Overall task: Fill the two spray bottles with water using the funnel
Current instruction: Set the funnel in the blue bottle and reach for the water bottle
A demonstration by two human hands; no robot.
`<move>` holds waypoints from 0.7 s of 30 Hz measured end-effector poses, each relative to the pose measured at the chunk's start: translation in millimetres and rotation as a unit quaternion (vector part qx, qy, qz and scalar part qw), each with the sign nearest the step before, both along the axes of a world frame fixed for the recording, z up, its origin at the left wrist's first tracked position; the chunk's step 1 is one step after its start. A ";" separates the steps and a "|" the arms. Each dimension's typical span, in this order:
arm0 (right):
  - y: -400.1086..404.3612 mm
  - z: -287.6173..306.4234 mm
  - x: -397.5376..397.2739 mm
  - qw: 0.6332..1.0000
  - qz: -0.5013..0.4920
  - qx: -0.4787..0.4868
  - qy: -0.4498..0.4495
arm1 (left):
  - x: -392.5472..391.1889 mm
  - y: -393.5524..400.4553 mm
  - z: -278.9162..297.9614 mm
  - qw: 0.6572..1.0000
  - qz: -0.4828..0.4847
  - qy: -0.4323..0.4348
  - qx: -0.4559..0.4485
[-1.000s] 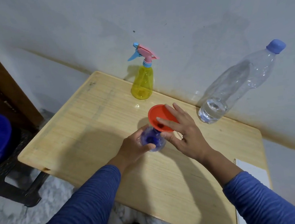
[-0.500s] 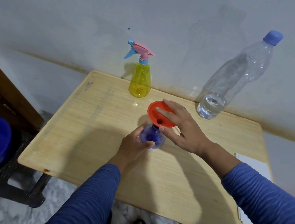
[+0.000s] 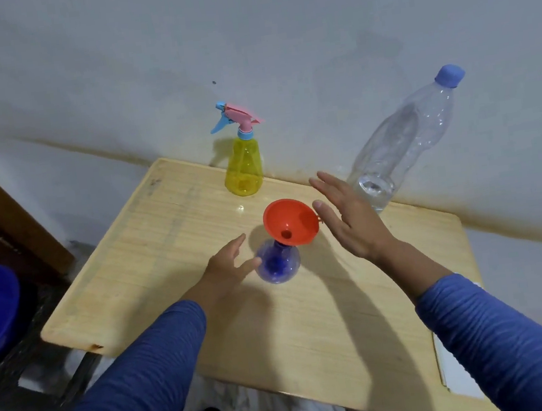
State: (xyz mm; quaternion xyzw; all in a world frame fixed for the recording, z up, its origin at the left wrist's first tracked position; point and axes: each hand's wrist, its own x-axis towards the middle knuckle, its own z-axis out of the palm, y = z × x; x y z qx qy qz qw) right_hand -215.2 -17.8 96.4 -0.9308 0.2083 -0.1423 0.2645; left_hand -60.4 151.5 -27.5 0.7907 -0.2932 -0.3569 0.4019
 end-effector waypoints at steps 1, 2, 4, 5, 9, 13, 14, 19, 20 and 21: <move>-3.6 4.3 1.7 0.999 -0.022 -0.018 0.038 | 8.2 1.7 3.0 0.998 -0.017 -0.051 0.039; -6.5 9.4 3.8 0.995 -0.041 -0.036 0.084 | 17.3 2.8 6.8 0.991 -0.039 -0.095 0.081; -11.0 18.8 8.2 0.980 -0.070 -0.062 0.175 | 35.0 2.5 20.2 0.976 -0.069 -0.138 0.153; -11.3 24.2 10.5 0.972 -0.084 -0.069 0.210 | 43.3 0.7 29.1 0.970 -0.079 -0.147 0.176; -7.6 44.1 18.9 0.945 -0.140 -0.081 0.283 | 65.4 -17.5 78.3 0.935 -0.138 -0.244 0.216; 0.0 68.7 23.7 0.936 -0.199 -0.102 0.271 | 68.1 -42.3 139.1 0.891 -0.199 -0.362 0.190; 2.2 76.6 23.9 0.937 -0.209 -0.109 0.256 | 66.4 -48.6 153.6 0.883 -0.207 -0.382 0.177; 3.5 119.9 18.0 0.932 -0.269 -0.149 0.192 | 49.1 -82.9 220.2 0.832 -0.234 -0.496 0.089; 1.1 127.6 15.1 0.929 -0.283 -0.154 0.183 | 44.4 -90.6 231.9 0.831 -0.235 -0.500 0.069; -1.8 134.4 11.8 0.925 -0.296 -0.157 0.179 | 39.6 -98.8 242.4 0.831 -0.238 -0.501 0.047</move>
